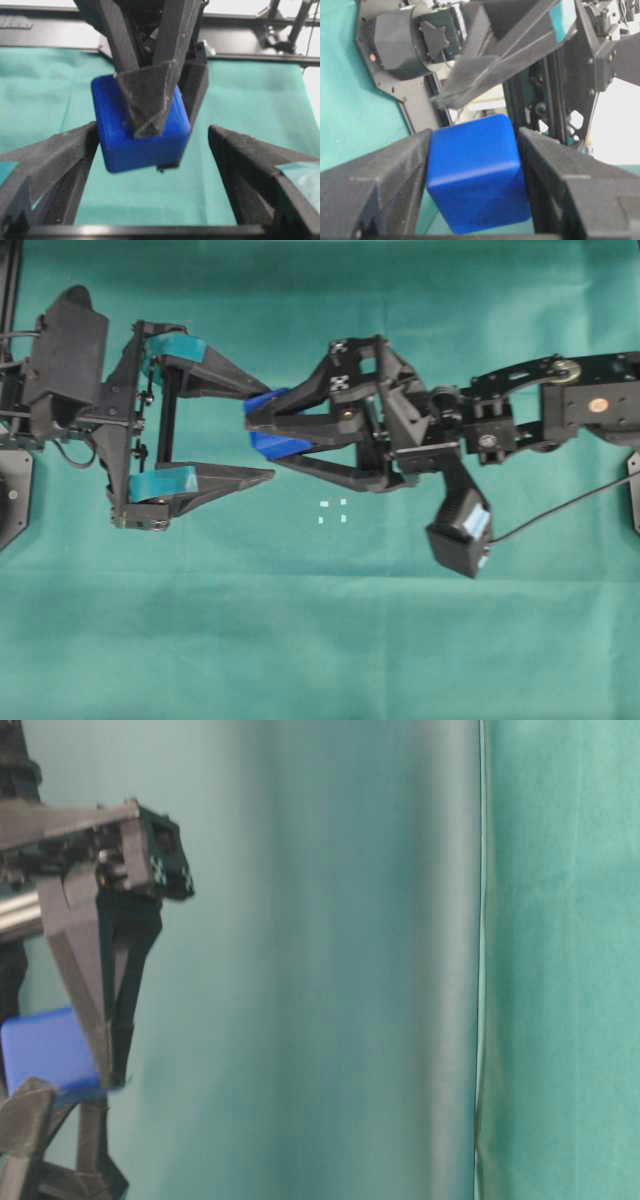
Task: Handover the blue block to the right arm after grasping it with the left arm, then place it in the designated position.
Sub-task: 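Open the left gripper and pull the cube right with the right gripper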
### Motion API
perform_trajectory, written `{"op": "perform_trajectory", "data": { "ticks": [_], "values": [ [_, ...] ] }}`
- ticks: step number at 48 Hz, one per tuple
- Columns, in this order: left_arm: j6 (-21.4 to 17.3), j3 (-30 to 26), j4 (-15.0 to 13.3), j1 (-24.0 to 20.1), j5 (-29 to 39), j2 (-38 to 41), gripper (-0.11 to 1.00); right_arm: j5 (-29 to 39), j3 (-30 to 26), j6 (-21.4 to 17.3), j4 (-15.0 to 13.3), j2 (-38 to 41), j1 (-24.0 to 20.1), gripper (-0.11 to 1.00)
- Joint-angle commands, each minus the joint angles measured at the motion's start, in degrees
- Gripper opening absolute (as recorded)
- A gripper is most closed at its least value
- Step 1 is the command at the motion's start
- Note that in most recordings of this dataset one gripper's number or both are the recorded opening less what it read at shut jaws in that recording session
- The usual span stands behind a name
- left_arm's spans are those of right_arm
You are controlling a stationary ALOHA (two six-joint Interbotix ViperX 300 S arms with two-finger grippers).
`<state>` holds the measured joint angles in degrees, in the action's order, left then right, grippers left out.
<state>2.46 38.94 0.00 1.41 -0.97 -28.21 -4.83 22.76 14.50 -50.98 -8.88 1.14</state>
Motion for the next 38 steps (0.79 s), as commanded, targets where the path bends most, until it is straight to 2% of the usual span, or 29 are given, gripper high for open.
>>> {"op": "perform_trajectory", "data": {
  "ticks": [1, 20, 38],
  "values": [
    [0.0, -0.53, -0.09, -0.26, -0.09, -1.14, 0.99, -0.18, 0.97, -0.18, 0.18, -3.34, 0.09, 0.57],
    [0.0, -0.44, -0.09, -0.26, 1.76, -1.23, 0.99, 1.85, 8.88, -0.26, 0.26, -11.6, -0.44, 0.57],
    [0.0, -0.62, -0.09, -0.26, 1.76, -1.23, 0.99, 1.85, 9.14, -0.35, 0.44, -11.95, -0.53, 0.57]
  ]
}}
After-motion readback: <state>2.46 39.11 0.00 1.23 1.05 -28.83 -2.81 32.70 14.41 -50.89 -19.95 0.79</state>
